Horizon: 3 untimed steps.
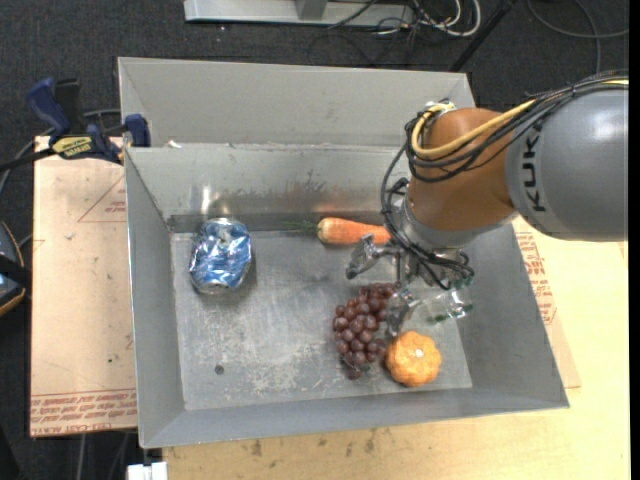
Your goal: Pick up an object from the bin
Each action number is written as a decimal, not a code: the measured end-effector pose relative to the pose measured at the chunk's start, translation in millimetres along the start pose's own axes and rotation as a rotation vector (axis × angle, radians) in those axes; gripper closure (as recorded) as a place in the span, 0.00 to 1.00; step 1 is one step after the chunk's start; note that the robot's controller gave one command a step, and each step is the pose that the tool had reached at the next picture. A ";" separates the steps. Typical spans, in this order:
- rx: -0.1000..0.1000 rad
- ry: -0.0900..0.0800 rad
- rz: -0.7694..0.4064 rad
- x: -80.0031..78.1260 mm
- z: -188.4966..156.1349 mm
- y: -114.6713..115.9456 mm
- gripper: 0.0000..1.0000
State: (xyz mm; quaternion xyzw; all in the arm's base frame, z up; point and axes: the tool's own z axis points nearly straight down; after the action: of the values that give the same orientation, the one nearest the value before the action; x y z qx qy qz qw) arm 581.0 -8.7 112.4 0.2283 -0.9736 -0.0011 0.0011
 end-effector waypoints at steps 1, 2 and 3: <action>0.003 -0.005 -0.006 5.2 -18.9 -14.2 0.00; 0.004 -0.005 -0.249 -3.0 18.7 -21.6 0.00; 0.002 -0.006 -0.128 -5.4 36.2 -34.0 1.00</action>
Offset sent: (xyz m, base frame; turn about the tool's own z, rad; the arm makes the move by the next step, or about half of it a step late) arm 0.0170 -0.0214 -0.0424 -0.3358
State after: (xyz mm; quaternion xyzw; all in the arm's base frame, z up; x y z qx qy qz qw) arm 600.9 -36.7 76.0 0.2900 -0.9570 -0.0009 -0.0022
